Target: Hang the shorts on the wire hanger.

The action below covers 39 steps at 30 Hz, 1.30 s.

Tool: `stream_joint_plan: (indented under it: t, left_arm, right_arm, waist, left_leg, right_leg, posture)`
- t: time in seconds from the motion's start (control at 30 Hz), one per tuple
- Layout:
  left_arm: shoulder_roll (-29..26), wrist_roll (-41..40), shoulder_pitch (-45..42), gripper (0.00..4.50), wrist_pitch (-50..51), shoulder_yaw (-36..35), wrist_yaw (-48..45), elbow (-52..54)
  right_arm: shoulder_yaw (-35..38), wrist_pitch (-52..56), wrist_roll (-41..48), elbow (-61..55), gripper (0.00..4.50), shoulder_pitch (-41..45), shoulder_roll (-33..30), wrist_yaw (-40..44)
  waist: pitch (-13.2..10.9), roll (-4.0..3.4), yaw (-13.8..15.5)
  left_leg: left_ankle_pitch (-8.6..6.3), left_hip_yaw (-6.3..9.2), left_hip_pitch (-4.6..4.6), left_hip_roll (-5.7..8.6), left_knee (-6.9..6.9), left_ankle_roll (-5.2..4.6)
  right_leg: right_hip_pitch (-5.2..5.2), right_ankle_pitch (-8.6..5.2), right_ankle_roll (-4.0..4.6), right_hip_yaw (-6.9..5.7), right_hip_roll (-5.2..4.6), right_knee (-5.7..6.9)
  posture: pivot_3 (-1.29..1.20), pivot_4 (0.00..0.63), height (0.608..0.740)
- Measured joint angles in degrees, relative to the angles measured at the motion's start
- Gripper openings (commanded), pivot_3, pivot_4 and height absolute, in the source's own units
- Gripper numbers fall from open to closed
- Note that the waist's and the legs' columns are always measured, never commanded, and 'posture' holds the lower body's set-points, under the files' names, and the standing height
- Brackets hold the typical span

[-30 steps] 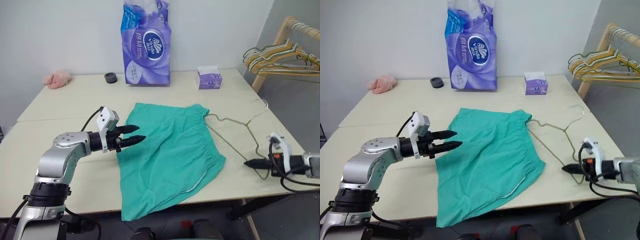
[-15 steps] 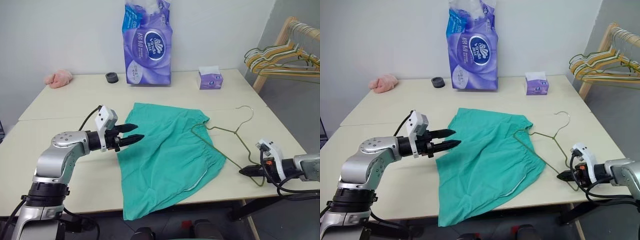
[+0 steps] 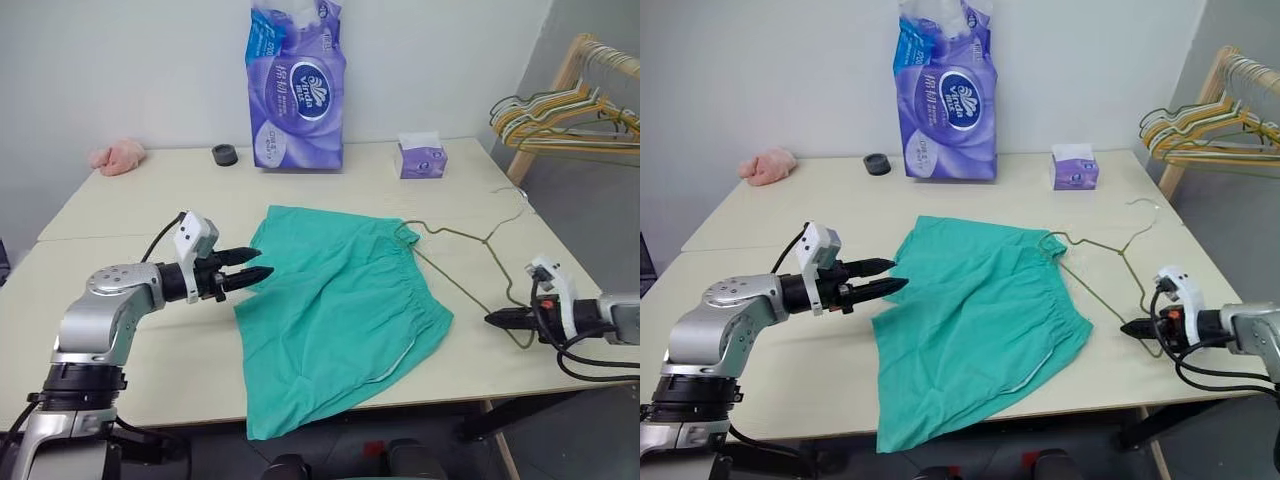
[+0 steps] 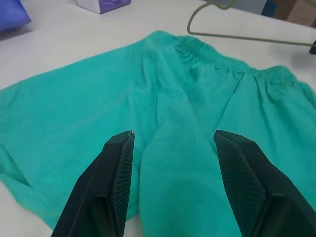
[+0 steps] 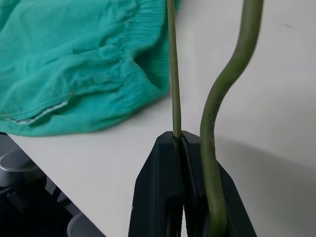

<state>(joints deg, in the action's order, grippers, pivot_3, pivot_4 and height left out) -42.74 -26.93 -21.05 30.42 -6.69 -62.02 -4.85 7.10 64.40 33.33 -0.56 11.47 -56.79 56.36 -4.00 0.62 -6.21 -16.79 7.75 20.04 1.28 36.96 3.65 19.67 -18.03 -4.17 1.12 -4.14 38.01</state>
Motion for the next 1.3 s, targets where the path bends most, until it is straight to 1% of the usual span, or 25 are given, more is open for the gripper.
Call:
stream_joint_plan:
  t: [0.13, 0.27, 0.43, 0.6, 0.73, 0.87, 0.93, 1.13, 1.3]
  left_arm:
    - [-0.48, -0.54, -0.33, 2.71, -0.21, -0.64, -2.17, -2.24]
    - [-2.62, -0.67, 1.96, 2.71, -1.60, -0.18, -6.25, -1.35]
    - [-2.96, 1.93, 3.97, 2.71, -5.43, 3.80, -8.41, 3.25]
    - [-1.89, 3.41, 3.78, 2.71, -7.10, 4.98, -6.71, 5.55]
    - [-1.13, 3.71, 3.42, 2.71, -7.09, 6.00, -5.30, 8.40]
    - [-0.73, 3.54, 3.48, 2.71, -6.74, 6.45, -4.43, 11.28]
    - [-0.74, 3.44, 3.53, 2.71, -6.59, 6.44, -3.94, 12.19]
    - [-0.81, 3.40, 4.77, 2.71, -6.02, 6.43, -3.51, 13.52]
    - [-0.81, 3.47, 4.98, 2.71, -6.18, 6.39, -2.54, 13.62]
  right_arm:
    - [2.98, 0.34, 0.03, 0.54, 0.00, -3.72, 1.47, -1.99]
    - [3.24, 1.16, 0.53, -1.06, 0.00, -6.37, 2.61, -2.96]
    - [3.19, 2.27, 2.40, -5.20, 0.00, -6.51, 3.28, -2.81]
    - [2.76, 2.70, 3.46, -6.55, 0.00, -6.26, 3.28, -2.78]
    - [0.46, 2.82, 3.32, -6.46, 0.00, -4.99, 3.06, -2.73]
    - [-3.59, 1.89, 1.02, -3.47, 0.00, -2.22, 3.12, -3.17]
    - [-4.43, 1.36, 0.01, -1.84, 0.00, -0.82, 3.37, -3.65]
    - [-7.50, 1.34, -0.47, -1.35, 0.00, 1.73, 3.32, -1.36]
    - [-9.29, 1.65, -0.46, -1.66, 0.00, 6.39, 4.47, -0.45]
  waist:
    - [0.02, -0.03, -0.40]
    - [0.05, -0.07, -0.77]
    - [0.07, -0.11, -0.76]
    - [0.07, -0.11, -0.32]
    - [0.07, -0.11, -0.32]
    - [0.07, -0.11, -0.26]
    - [0.06, -0.13, -0.24]
    - [0.04, -0.14, -0.15]
    - [0.02, -0.14, -0.01]
  left_leg:
    - [0.00, -0.02, -0.01, -0.01, -0.02, 0.00]
    - [0.00, -0.05, -0.01, -0.02, -0.05, 0.00]
    - [0.00, -0.02, 0.00, -0.01, -0.03, 0.00]
    - [-0.01, -0.03, -0.02, -0.01, -0.01, -0.01]
    - [-0.01, -0.04, -0.03, -0.01, -0.02, -0.01]
    - [-0.01, -0.04, -0.02, -0.01, -0.02, -0.01]
    - [-0.01, -0.04, -0.02, -0.01, -0.03, -0.01]
    - [-0.01, -0.03, -0.02, -0.01, -0.03, -0.02]
    - [-0.01, -0.01, -0.02, 0.00, -0.03, -0.02]
  right_leg:
    - [0.04, 0.00, 0.00, 0.01, 0.00, 0.05]
    - [0.06, 0.00, 0.00, 0.07, 0.00, 0.04]
    - [0.04, 0.00, 0.00, 0.05, 0.00, 0.02]
    - [0.02, 0.00, 0.00, 0.05, 0.00, 0.03]
    - [0.01, 0.00, 0.00, 0.06, 0.00, 0.02]
    - [0.02, 0.00, 0.00, 0.05, 0.01, 0.03]
    - [0.02, 0.00, 0.00, 0.05, 0.00, 0.03]
    - [0.02, 0.00, 0.00, 0.04, 0.01, 0.02]
    - [0.02, 0.00, 0.00, 0.03, 0.01, 0.02]
  posture:
    - [-0.18, 0.009, 0.740]
    - [-0.18, 0.011, 0.740]
    - [-0.17, 0.016, 0.740]
    - [-0.16, 0.022, 0.740]
    - [-0.15, 0.027, 0.740]
    - [-0.14, 0.029, 0.740]
    - [-0.13, 0.031, 0.740]
    - [-0.12, 0.035, 0.740]
    - [-0.10, 0.040, 0.740]
